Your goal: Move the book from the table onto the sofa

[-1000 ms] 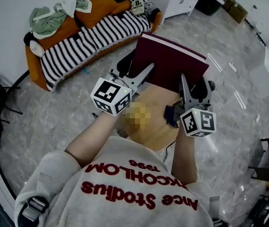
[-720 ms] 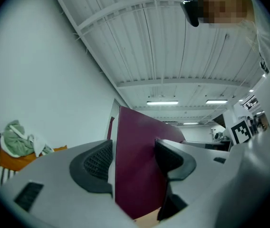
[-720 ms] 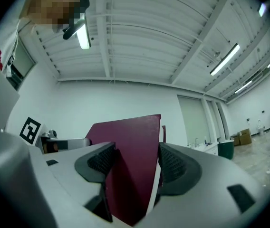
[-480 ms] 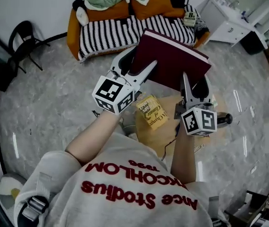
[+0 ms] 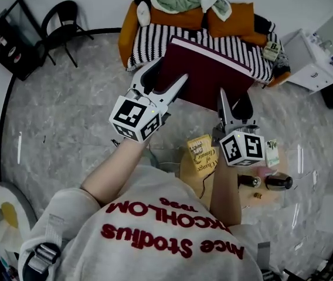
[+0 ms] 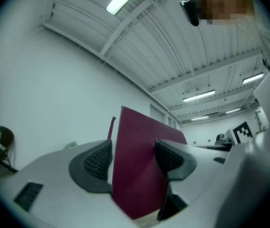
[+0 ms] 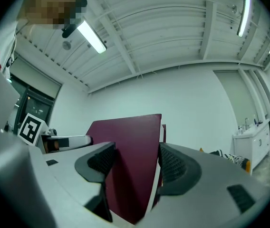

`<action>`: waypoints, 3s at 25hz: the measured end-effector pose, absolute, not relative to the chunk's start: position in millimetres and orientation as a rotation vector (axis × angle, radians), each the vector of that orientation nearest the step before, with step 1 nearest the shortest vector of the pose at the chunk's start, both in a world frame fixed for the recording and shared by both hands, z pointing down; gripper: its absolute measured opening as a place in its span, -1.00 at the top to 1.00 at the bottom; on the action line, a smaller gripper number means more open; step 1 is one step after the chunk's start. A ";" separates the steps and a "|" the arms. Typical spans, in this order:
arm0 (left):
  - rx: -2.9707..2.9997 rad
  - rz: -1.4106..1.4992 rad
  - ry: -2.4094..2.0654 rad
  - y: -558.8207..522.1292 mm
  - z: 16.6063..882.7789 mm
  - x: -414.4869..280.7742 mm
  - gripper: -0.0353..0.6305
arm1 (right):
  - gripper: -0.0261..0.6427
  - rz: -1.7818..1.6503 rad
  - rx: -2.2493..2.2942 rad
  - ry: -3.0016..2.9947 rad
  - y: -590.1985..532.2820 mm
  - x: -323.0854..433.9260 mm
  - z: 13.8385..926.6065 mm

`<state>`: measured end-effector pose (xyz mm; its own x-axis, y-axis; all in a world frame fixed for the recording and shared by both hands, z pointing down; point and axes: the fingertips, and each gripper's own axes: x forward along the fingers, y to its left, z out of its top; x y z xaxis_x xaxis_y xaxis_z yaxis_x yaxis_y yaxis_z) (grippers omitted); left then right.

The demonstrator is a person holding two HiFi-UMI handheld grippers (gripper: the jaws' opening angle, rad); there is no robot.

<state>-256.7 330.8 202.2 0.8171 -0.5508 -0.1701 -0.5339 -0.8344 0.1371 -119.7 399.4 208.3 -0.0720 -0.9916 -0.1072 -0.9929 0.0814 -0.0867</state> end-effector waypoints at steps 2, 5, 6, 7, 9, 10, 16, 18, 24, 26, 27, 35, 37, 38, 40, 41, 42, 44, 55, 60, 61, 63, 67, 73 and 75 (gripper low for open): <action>2.911 -0.321 -0.898 309.1 198.6 -268.2 0.05 | 0.00 0.014 -2.021 2.222 375.5 -129.8 205.2; 2.897 -0.338 -0.916 277.0 195.9 -281.1 0.05 | 0.00 0.024 -2.007 2.239 341.1 -141.3 200.0; 2.893 -0.344 -0.922 265.3 195.3 -285.9 0.05 | 0.00 0.028 -2.002 2.244 328.8 -145.9 198.6; 2.889 -0.347 -0.928 253.5 195.0 -291.0 0.05 | 0.00 0.031 -1.997 2.248 316.6 -150.7 197.9; 2.887 -0.351 -0.938 230.3 195.2 -300.8 0.05 | 0.00 0.031 -1.988 2.255 292.6 -160.0 198.1; 2.886 -0.351 -0.943 218.9 195.5 -305.7 0.05 | 0.00 0.028 -1.984 2.258 280.7 -164.8 198.7; 2.871 -0.351 -0.979 149.8 197.4 -332.7 0.05 | 0.00 0.016 -1.956 2.283 207.8 -190.2 199.9; 2.861 -0.350 -0.995 128.1 200.2 -339.7 0.05 | 0.00 0.011 -1.946 2.298 184.5 -196.3 202.5; 2.835 -0.346 -1.035 72.5 207.7 -362.5 0.05 | 0.00 0.000 -1.913 2.336 124.1 -217.6 207.9; 2.832 -0.344 -1.047 59.8 208.7 -368.9 0.05 | 0.00 -0.004 -1.901 2.346 110.4 -224.1 209.0; 2.829 -0.342 -1.053 54.7 209.5 -372.0 0.05 | 0.00 -0.006 -1.897 2.350 104.8 -226.8 210.3; 2.779 -0.339 -1.101 23.9 218.9 -391.0 0.05 | 0.00 -0.031 -1.866 2.396 68.8 -243.4 216.1; 2.776 -0.336 -1.112 18.4 219.1 -392.6 0.05 | 0.00 -0.038 -1.857 2.402 61.9 -244.4 216.9; 2.774 -0.336 -1.117 15.7 219.6 -393.1 0.05 | 0.00 -0.039 -1.852 2.404 58.4 -244.7 217.6; 2.769 -0.335 -1.126 9.2 222.1 -392.8 0.05 | 0.00 -0.045 -1.845 2.407 50.9 -244.0 220.1; 2.766 -0.334 -1.131 5.3 223.9 -391.8 0.05 | 0.00 -0.049 -1.842 2.409 46.7 -242.9 222.2; 2.762 -0.332 -1.136 0.9 226.0 -390.6 0.05 | 0.00 -0.054 -1.838 2.412 41.8 -241.5 224.5; 2.755 -0.326 -1.147 -9.6 230.3 -387.3 0.05 | 0.00 -0.063 -1.828 2.417 30.3 -237.9 229.0; 2.745 -0.329 -1.215 -98.8 229.1 -352.3 0.05 | 0.00 -0.059 -1.769 2.445 -65.7 -201.7 229.0; 2.743 -0.343 -1.231 -149.0 219.8 -327.9 0.05 | 0.00 -0.045 -1.754 2.460 -117.6 -176.9 218.9; 2.745 -0.343 -1.235 -158.7 218.1 -322.3 0.05 | 0.00 -0.044 -1.751 2.460 -127.3 -171.3 217.6; 2.746 -0.340 -1.247 -177.3 215.4 -310.4 0.05 | 0.00 -0.046 -1.741 2.465 -147.0 -159.3 215.6; 2.739 -0.330 -1.275 -208.4 212.3 -288.6 0.05 | 0.00 -0.046 -1.709 2.489 -182.6 -136.8 212.5; 2.723 -0.331 -1.289 -248.6 216.1 -263.2 0.05 | 0.00 -0.057 -1.694 2.494 -224.5 -110.7 216.0; 2.723 -0.324 -1.292 -257.7 217.5 -256.8 0.05 | 0.00 -0.067 -1.693 2.494 -233.6 -104.3 218.6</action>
